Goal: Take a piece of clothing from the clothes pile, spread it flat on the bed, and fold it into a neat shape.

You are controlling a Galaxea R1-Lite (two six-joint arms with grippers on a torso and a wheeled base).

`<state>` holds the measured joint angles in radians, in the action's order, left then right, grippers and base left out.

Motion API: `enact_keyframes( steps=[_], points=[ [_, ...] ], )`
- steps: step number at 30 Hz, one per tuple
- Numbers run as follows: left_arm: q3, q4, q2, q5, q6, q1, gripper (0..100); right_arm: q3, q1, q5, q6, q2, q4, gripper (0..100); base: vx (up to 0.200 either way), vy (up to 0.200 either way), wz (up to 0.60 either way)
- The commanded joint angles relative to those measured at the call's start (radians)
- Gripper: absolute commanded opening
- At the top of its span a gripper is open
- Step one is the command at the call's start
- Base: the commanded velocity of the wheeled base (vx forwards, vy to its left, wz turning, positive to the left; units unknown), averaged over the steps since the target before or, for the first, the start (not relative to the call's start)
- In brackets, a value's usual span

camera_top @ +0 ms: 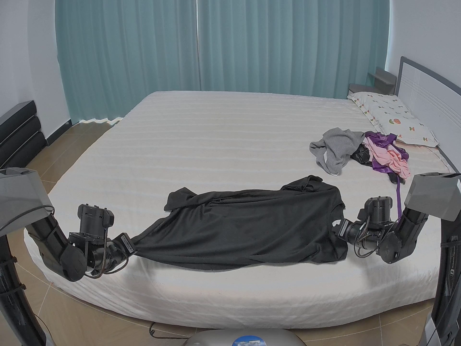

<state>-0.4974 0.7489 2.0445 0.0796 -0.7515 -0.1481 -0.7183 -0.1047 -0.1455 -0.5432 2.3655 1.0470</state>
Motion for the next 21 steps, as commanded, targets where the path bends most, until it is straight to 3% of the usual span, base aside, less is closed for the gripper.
enact_keyframes(
  steps=[1, 4, 11, 16, 17, 21],
  points=[
    [-0.006, 0.072, 0.040, 0.002, -0.002, 0.033, 0, -0.132, 0.039, 0.003, 0.000, -0.008, -0.061, 0, 0.000, 0.000, 0.00],
    [-0.018, 0.144, 0.091, 0.002, -0.019, 0.053, 0, -0.245, 0.049, 0.004, -0.004, 0.021, -0.085, 0, 0.000, 0.000, 0.00],
    [-0.049, 0.156, 0.128, 0.000, -0.071, 0.055, 0, -0.360, 0.028, 0.012, -0.006, 0.092, -0.107, 0, 0.000, 0.000, 0.00],
    [-0.059, 0.158, 0.138, -0.003, -0.071, 0.055, 0, -0.425, 0.020, 0.064, -0.004, 0.149, -0.107, 0, 0.000, 0.000, 0.00],
    [-0.067, 0.158, 0.145, -0.006, -0.072, 0.055, 0, -0.451, 0.019, 0.080, -0.004, 0.166, -0.107, 100, 0.000, 0.000, 0.00],
    [-0.069, 0.158, 0.149, -0.014, -0.078, 0.056, 0, -0.463, 0.017, 0.086, -0.006, 0.182, -0.104, 100, 0.000, 0.000, 0.00]
  ],
)
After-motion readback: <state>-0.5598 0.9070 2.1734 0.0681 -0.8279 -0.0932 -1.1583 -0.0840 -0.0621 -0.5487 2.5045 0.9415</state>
